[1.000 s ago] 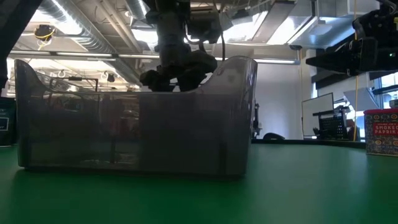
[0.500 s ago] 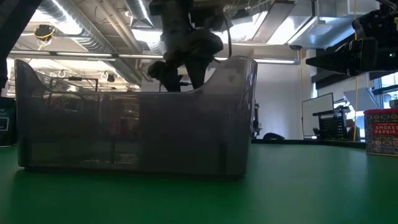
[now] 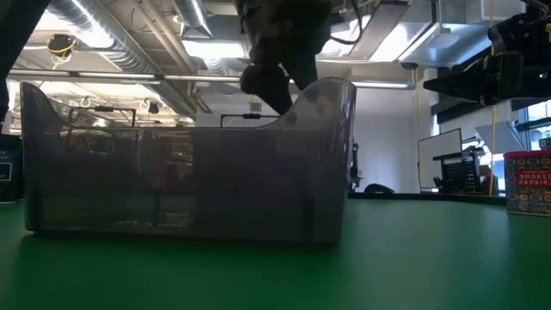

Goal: Sort spices by type
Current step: Put the red seasoning can into the middle gray bin

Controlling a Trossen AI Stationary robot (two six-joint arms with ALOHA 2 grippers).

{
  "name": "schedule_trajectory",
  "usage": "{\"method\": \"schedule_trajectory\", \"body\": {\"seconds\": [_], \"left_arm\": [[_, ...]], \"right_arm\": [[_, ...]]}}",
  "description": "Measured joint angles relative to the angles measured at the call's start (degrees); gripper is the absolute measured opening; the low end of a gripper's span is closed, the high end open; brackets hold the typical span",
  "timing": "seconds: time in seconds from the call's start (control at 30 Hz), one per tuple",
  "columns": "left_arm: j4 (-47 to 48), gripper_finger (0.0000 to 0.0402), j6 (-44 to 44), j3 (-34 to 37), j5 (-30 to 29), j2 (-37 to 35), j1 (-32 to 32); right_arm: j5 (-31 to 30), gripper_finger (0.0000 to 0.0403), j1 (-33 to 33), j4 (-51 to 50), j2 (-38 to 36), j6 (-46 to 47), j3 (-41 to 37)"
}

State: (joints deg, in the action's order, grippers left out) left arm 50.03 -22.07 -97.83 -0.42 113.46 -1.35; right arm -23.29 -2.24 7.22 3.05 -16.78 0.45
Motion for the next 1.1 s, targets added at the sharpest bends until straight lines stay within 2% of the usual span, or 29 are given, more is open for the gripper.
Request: {"method": "schedule_trajectory", "body": {"seconds": [0.27,0.8,1.1], "left_arm": [[1.0,0.0316,3.0,0.1,-2.2,6.1,-0.9],[4.6,0.0316,5.1,0.2,-5.0,7.2,3.2],[8.9,0.0316,1.9,0.3,-7.8,7.2,3.3]], "right_arm": [[0.4,0.0005,0.0,0.0,0.0,0.0,0.0],[0.4,0.0005,0.0,-0.2,0.0,0.0,0.0],[0.4,0.0005,0.0,-0.8,0.0,0.0,0.0]]}}
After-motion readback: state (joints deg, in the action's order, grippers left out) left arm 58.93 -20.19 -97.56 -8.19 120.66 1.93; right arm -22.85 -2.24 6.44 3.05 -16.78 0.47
